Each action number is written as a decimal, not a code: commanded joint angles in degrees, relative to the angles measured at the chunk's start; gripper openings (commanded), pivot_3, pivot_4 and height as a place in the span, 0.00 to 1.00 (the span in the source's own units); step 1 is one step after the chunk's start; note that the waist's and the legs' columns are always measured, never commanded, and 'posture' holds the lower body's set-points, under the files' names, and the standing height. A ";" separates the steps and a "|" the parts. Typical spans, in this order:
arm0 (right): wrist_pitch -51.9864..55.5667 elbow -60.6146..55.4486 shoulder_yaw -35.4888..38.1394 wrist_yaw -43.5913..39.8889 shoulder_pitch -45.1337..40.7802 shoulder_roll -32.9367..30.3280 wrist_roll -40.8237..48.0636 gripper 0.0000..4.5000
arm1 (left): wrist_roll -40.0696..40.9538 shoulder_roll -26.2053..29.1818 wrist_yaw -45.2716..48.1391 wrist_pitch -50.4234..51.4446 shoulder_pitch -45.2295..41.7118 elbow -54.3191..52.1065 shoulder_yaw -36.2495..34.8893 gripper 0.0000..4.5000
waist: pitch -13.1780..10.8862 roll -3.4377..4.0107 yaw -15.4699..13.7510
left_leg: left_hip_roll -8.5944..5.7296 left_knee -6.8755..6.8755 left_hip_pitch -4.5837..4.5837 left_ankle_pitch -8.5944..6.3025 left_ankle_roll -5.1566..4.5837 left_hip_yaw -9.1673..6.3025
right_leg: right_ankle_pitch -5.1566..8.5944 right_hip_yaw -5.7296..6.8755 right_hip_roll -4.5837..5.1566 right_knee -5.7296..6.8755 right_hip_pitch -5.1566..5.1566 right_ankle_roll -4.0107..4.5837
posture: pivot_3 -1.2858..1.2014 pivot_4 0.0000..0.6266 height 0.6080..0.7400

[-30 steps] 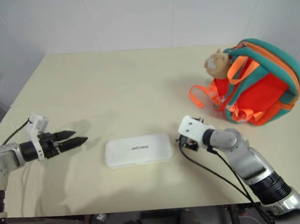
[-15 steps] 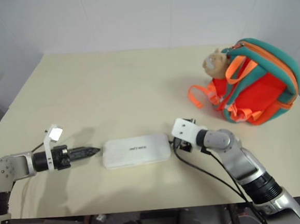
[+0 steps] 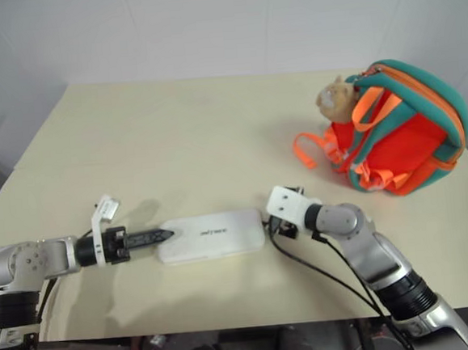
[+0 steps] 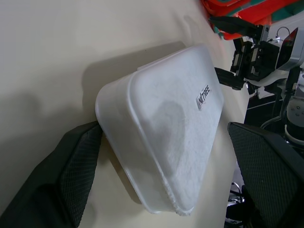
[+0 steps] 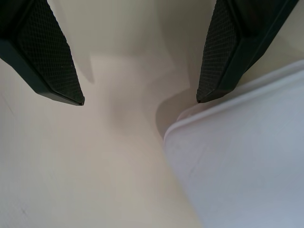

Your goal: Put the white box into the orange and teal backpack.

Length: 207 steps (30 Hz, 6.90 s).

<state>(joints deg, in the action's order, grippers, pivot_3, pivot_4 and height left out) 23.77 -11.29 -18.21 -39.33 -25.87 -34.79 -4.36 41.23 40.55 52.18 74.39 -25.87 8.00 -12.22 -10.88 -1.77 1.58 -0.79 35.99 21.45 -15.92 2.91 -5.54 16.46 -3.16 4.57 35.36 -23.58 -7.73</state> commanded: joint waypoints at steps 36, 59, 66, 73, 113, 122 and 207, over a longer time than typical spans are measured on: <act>-1.83 -2.42 1.58 -2.40 1.80 1.72 -3.04 1.00 | 4.31 1.65 -1.09 7.10 1.17 -2.09 -4.42 0.99 | 0.00 0.00 0.09 | 0.00 -0.06 -0.02 -0.01 0.08 -0.01 | 0.00 -0.02 0.00 -0.06 0.00 0.00 | 0.52 0.24 1.00; -1.88 -2.02 2.43 -2.32 1.82 2.36 -3.51 1.00 | 7.25 -10.24 -10.06 13.61 -1.03 -2.04 -9.72 0.99 | 0.00 0.00 0.00 | -0.02 -0.01 -0.02 -0.01 0.11 -0.02 | 0.00 -0.01 0.01 -0.05 0.02 -0.01 | 0.52 0.24 1.00; -1.47 -2.26 2.66 -2.41 1.87 2.05 -3.53 1.00 | 7.60 -12.35 -12.38 12.30 -1.80 -0.16 -12.86 0.99 | 0.00 0.00 -0.04 | -0.03 -0.01 -0.03 0.00 0.13 -0.02 | -0.01 -0.01 0.01 -0.05 0.02 -0.01 | 0.52 0.24 1.00; -1.65 -1.76 2.73 -2.59 1.65 1.78 -3.61 1.00 | 8.15 -9.35 -10.88 13.46 -1.51 -0.12 -11.64 0.99 | 0.00 0.00 0.04 | -0.02 -0.02 -0.03 0.00 0.14 -0.02 | -0.01 -0.01 0.01 -0.05 0.01 -0.01 | 0.52 0.24 1.00; -2.32 -1.64 2.71 -2.89 1.31 1.31 -3.70 1.00 | 3.33 1.36 6.99 4.62 -10.20 10.89 8.54 0.29 | 0.00 0.00 -0.01 | -0.03 -0.04 -0.01 -0.05 0.19 0.00 | 0.00 -0.01 0.01 -0.18 0.04 -0.01 | 0.52 0.24 1.00; 1.92 -6.23 7.41 -2.31 3.13 1.09 -0.85 1.00 | 5.56 0.07 2.51 6.15 -10.18 8.18 1.51 0.29 | 0.00 0.00 0.00 | -0.02 -0.05 0.00 -0.05 0.19 -0.03 | -0.01 0.00 0.01 -0.18 0.03 -0.02 | 0.52 0.24 1.00; -0.30 16.48 29.09 5.13 -9.52 5.22 24.16 0.12 | 13.25 0.46 -19.53 15.93 -21.33 19.26 -19.58 0.29 | -0.02 0.03 0.52 | -0.01 -0.21 0.04 0.04 0.40 0.20 | -0.10 -0.20 0.01 -0.12 -0.11 -0.18 | 0.52 0.24 1.00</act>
<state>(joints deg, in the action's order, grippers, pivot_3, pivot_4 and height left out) 21.44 10.85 11.48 -32.33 -35.95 -29.41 17.43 54.51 39.36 30.70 91.33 -46.67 27.50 -31.33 -10.90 -1.74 2.11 -0.78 35.73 21.49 -15.88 3.31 -5.35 16.37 -3.35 4.57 35.24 -23.70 -7.90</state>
